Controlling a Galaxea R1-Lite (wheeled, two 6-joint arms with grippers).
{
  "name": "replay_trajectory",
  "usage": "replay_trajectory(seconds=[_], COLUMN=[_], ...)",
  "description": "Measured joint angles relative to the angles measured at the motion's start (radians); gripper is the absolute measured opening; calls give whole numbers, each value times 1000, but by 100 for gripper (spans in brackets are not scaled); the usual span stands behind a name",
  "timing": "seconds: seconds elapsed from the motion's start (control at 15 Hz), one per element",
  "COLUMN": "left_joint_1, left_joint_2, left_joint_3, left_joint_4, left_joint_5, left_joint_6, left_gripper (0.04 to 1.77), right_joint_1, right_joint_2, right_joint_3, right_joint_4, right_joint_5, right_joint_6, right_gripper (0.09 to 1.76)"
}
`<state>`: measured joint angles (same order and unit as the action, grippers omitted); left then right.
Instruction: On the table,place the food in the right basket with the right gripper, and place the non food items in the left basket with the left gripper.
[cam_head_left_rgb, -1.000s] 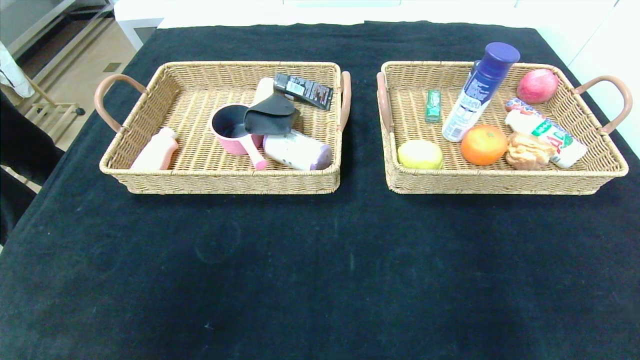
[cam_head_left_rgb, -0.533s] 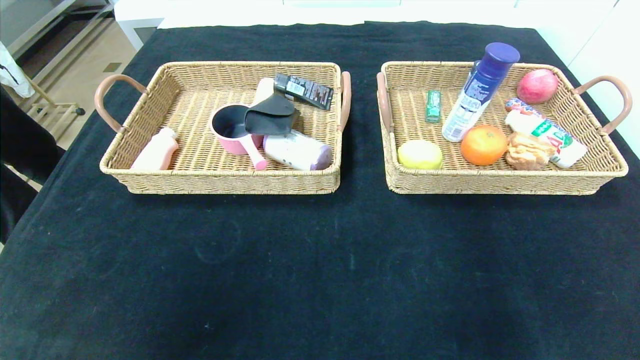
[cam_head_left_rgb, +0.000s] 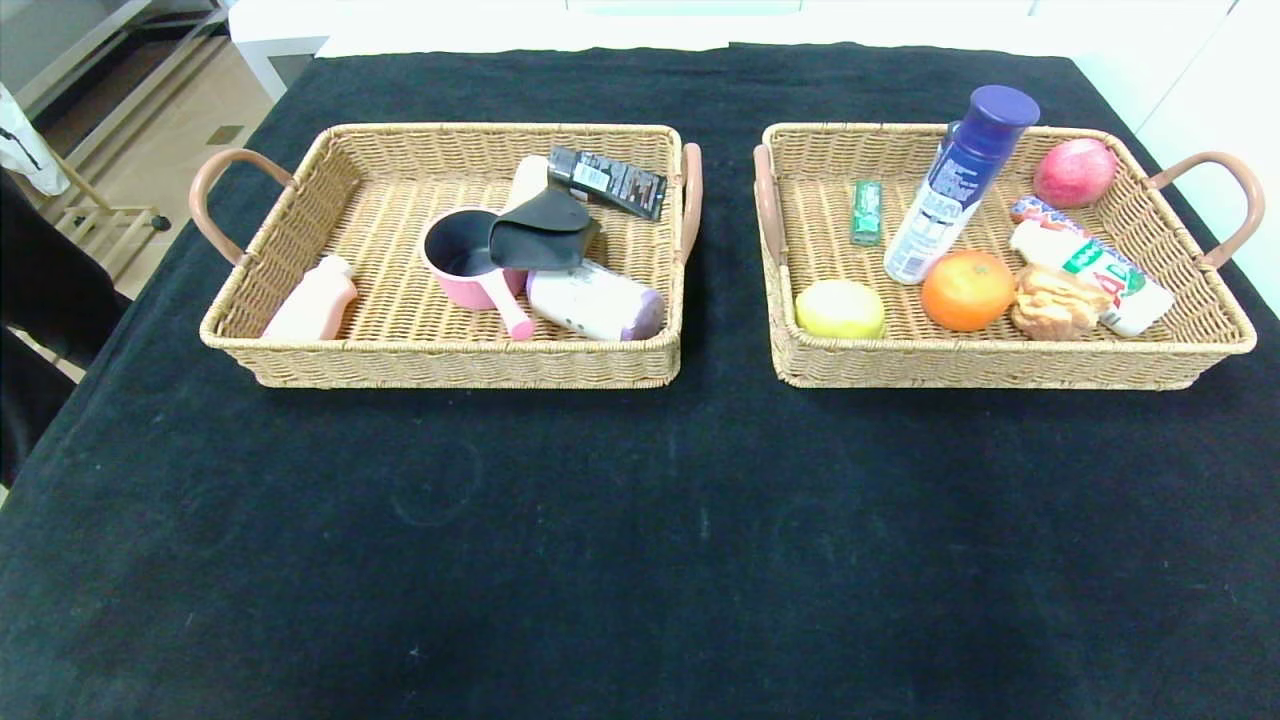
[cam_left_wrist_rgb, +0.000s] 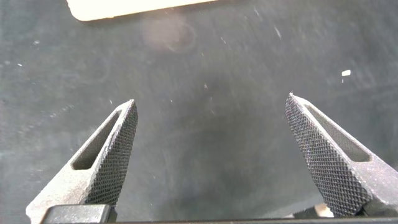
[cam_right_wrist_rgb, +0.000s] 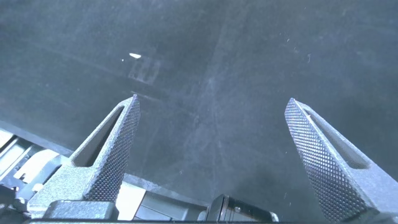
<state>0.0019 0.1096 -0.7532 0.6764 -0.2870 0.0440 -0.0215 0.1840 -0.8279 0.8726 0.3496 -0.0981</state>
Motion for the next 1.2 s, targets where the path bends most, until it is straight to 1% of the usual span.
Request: replay_trajectory(seconds=[0.07,0.13,0.2,0.33,0.4,0.47,0.53,0.6,0.67,0.73,0.8,0.93,1.0,1.2], left_joint_1=[-1,-2,-2,-3,-3,-4,-4,-4,-4,-4,-4,-4,-4,-4], left_joint_2=[-26,-52,-71,-95,-101,-105,-107,-106,-100,-89,-73,-50,-44,-41], left_joint_3=[31,66,100,159,198,260,335,424,520,600,661,703,716,734], left_joint_4=[-3,-8,-12,-41,-93,-179,-281,-399,-537,-637,-680,-649,-645,-643], left_joint_5=[-6,-8,-4,2,6,18,43,74,109,143,196,261,280,290], left_joint_6=[3,4,4,0,-1,-3,-4,-5,-6,-7,-7,-9,-10,-32], left_gripper=[172,172,172,172,172,172,172,172,172,172,172,172,172,172], right_joint_1=[1,3,4,9,10,12,13,14,15,15,15,16,16,16], right_joint_2=[-18,-38,-58,-99,-120,-137,-151,-161,-170,-176,-179,-183,-184,-184], right_joint_3=[23,63,116,261,350,436,506,560,610,647,681,740,768,805], right_joint_4=[-28,-90,-173,-396,-509,-613,-705,-758,-783,-792,-794,-804,-817,-836], right_joint_5=[-3,-10,-24,-59,-73,-97,-123,-146,-180,-226,-263,-298,-314,-338], right_joint_6=[0,1,5,19,26,32,37,41,41,41,41,42,43,98], right_gripper=[170,170,170,170,170,170,170,170,170,170,170,170,170,170])
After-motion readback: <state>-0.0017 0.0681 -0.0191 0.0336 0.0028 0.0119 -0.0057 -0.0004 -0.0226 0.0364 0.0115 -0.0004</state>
